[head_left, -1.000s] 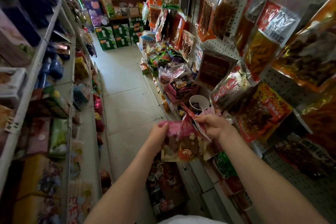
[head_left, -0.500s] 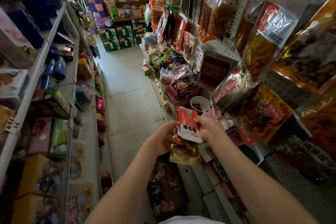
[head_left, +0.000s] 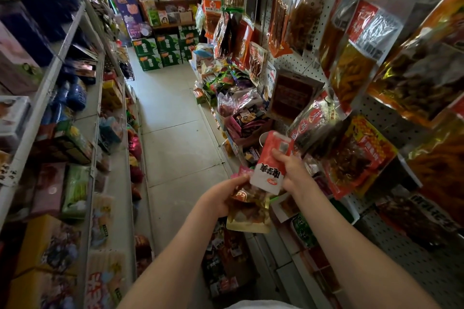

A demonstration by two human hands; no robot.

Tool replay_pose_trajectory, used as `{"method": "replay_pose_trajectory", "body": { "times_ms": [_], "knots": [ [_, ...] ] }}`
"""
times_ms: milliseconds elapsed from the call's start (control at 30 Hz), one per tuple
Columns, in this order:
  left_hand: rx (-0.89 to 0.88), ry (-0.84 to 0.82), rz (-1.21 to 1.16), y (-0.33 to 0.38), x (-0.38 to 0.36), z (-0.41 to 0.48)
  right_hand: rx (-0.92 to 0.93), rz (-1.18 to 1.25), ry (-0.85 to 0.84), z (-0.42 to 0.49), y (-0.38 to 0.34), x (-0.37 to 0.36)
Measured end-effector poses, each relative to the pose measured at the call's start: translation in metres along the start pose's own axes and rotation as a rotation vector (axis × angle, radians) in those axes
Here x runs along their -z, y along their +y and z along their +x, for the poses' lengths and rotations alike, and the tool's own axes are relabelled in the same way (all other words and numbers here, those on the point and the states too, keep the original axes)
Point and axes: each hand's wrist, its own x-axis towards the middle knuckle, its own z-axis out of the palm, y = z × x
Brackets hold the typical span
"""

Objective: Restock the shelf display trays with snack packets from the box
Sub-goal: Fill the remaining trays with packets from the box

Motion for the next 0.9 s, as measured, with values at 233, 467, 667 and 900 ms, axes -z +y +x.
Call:
{"method": "replay_pose_trajectory", "body": {
  "times_ms": [233,467,667,900],
  "knots": [
    [0.026,0.075,-0.131,0.001,0.005,0.001,0.345,-0.172,-0.248,-0.011,-0.006,0.004],
    [-0.114,-0.022,-0.249,0.016,0.0,0.001,0.256,-0.544,-0.526,-0.02,0.01,0.005],
    [-0.205,-0.001,-0.173,0.013,-0.002,-0.002,0.16,-0.29,-0.442,-0.022,-0.001,0.002],
    [-0.309,0.026,-0.03,0.006,-0.002,0.0,0.026,-0.833,-0.191,-0.012,0.001,-0.001]
  ]
}}
